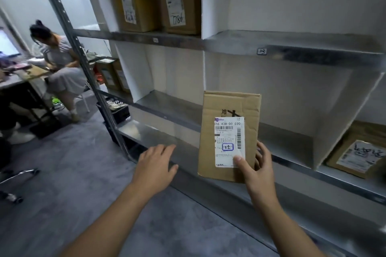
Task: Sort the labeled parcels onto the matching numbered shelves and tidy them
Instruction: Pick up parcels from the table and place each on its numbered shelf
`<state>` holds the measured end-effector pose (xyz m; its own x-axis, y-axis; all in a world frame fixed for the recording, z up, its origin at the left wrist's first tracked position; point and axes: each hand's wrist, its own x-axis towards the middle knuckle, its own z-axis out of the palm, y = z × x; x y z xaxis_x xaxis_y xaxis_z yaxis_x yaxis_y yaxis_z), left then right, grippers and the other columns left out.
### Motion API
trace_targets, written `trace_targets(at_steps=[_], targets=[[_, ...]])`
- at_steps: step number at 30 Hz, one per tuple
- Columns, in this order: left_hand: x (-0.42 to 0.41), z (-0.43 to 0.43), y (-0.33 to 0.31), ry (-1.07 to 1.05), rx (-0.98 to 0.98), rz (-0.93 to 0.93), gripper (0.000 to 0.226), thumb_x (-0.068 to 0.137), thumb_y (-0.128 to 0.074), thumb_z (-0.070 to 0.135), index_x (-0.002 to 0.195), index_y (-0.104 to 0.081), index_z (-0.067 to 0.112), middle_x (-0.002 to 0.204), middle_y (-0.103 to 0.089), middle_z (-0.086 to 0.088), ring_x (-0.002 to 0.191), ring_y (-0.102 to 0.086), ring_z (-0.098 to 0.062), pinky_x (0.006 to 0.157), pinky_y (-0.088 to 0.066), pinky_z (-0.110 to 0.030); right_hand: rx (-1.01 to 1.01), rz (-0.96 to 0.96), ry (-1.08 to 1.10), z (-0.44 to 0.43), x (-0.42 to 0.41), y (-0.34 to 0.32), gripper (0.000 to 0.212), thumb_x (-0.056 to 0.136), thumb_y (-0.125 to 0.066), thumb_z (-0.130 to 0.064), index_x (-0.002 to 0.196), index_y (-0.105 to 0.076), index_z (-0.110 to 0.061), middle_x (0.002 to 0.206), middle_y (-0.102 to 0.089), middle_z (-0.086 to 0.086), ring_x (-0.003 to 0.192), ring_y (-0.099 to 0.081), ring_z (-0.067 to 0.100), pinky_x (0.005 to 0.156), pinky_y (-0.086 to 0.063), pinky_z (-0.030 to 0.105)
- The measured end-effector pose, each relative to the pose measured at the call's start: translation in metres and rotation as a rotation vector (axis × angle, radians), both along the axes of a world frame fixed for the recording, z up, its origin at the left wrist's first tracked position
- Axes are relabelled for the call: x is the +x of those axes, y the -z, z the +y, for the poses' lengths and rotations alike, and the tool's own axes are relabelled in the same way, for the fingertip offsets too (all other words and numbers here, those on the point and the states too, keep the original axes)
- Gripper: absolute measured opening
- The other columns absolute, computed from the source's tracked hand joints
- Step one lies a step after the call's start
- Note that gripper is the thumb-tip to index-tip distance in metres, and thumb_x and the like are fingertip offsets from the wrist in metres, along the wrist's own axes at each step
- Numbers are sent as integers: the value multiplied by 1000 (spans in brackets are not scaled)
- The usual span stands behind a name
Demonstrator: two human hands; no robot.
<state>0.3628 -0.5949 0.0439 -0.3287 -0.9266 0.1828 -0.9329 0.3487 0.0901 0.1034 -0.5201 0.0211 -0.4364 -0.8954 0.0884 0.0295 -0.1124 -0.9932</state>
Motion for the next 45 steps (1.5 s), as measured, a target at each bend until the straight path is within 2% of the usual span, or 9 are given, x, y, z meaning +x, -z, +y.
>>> trace_targets(at_steps=[5, 10, 14, 18, 22, 26, 34, 40, 45], targets=[[34, -20, 18, -123, 77, 3, 60, 92, -49, 51, 145, -34, 29, 138, -47, 1, 125, -42, -25, 102, -36, -40, 21, 18, -104, -49, 25, 11, 79, 74, -79, -41, 142, -39, -41, 137, -58, -12, 125, -56, 8, 95, -53, 32], [68, -55, 23, -183, 84, 30, 59, 93, -50, 50, 145, -35, 29, 138, -49, 2, 125, -44, -23, 102, -36, -38, 36, 41, -142, -100, 55, 24, 72, 83, -81, -23, 141, -42, -39, 135, -58, -16, 124, -56, 5, 102, -51, 39], [99, -96, 27, -179, 89, 33, 59, 93, -52, 47, 146, -36, 27, 139, -49, 1, 125, -43, -24, 102, -36, -39, 39, 32, -157, -149, 87, 27, 73, 84, -81, -24, 143, -40, -39, 137, -58, -15, 125, -56, 6, 102, -52, 40], [136, -156, 29, -131, 86, 5, 57, 94, -48, 47, 146, -34, 28, 139, -47, 2, 125, -42, -23, 103, -36, -38, 34, 21, -102, -203, 129, 28, 79, 75, -82, -40, 141, -40, -43, 140, -57, -12, 128, -55, 10, 106, -50, 44], [173, -215, 26, -47, 104, -30, 55, 95, -45, 48, 145, -32, 28, 139, -45, 3, 126, -40, -23, 105, -35, -40, 22, 10, -33, -252, 172, 28, 72, 84, -81, -25, 141, -39, -40, 142, -55, -7, 129, -53, 11, 108, -48, 47], [206, -269, 22, 33, 105, -66, 56, 95, -44, 48, 146, -30, 28, 141, -43, 3, 129, -38, -23, 107, -33, -39, 24, 28, 42, -296, 208, 26, 72, 85, -80, -24, 141, -37, -43, 142, -53, -9, 130, -52, 11, 109, -47, 48], [221, -355, 14, 126, 109, -29, 57, 95, -47, 49, 145, -31, 28, 143, -44, 3, 129, -38, -22, 105, -32, -39, 44, 56, 165, -371, 237, 19, 71, 87, -78, -21, 141, -35, -39, 129, -52, -27, 115, -51, -15, 108, -46, 33], [215, -412, 15, 161, 126, -15, 56, 96, -47, 47, 146, -31, 29, 143, -43, 3, 130, -37, -22, 105, -32, -38, 92, 93, 183, -431, 238, 35, 72, 84, -80, -33, 138, -35, -48, 126, -52, -31, 119, -53, -4, 106, -50, 44], [211, -462, 17, 197, 143, -35, 55, 96, -47, 48, 146, -31, 32, 142, -44, 4, 128, -39, -21, 103, -33, -37, 88, 112, 263, -485, 235, 54, 76, 84, -81, -29, 146, -39, -35, 140, -54, -13, 126, -54, 4, 110, -46, 44]])
